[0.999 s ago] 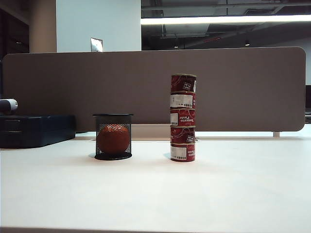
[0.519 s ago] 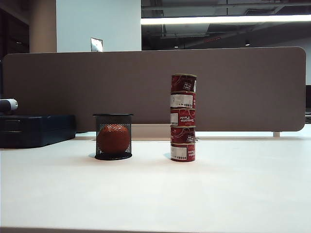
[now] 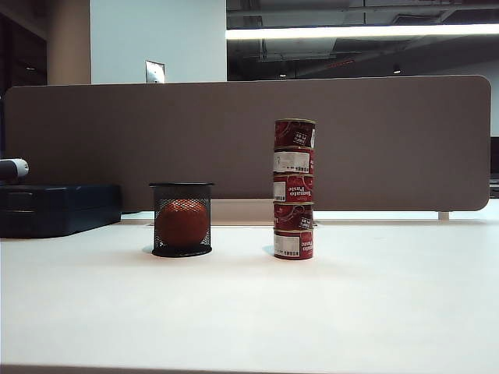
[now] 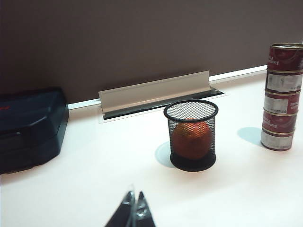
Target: Take a can of tomato sauce from the stacked ones and place it on the table.
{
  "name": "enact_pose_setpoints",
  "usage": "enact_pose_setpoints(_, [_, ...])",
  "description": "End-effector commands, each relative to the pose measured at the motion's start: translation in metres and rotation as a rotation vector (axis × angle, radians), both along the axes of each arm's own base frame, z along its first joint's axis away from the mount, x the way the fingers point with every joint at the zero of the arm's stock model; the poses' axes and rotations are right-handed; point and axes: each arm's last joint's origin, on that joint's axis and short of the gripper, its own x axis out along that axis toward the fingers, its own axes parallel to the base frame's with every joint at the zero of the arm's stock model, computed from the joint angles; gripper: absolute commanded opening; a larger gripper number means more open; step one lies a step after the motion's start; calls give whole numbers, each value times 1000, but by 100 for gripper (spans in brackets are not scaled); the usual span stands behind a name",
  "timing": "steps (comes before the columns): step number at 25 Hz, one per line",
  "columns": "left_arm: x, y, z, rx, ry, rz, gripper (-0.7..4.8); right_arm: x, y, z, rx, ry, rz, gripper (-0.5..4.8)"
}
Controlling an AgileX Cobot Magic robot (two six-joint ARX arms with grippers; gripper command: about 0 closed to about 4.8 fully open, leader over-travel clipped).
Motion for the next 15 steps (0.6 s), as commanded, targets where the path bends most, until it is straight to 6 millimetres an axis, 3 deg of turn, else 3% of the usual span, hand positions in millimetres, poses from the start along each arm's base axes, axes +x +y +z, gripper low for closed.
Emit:
enact_pose_setpoints(1, [-1,-1,1,4,-9,-49,-5,-1,1,8,7,4,44,65])
enact_pose_setpoints(8, [-1,-2,1,5,-7,-69,-5,19,6,29,10,99,176,134])
enact_pose_setpoints(10, [-1,-2,1,5,-7,-69,-6,29,7,33,10,119,202,195])
enact_pose_setpoints(15, [-1,-2,1,4,0,-69,-6,53,10,47,9,127,257,261])
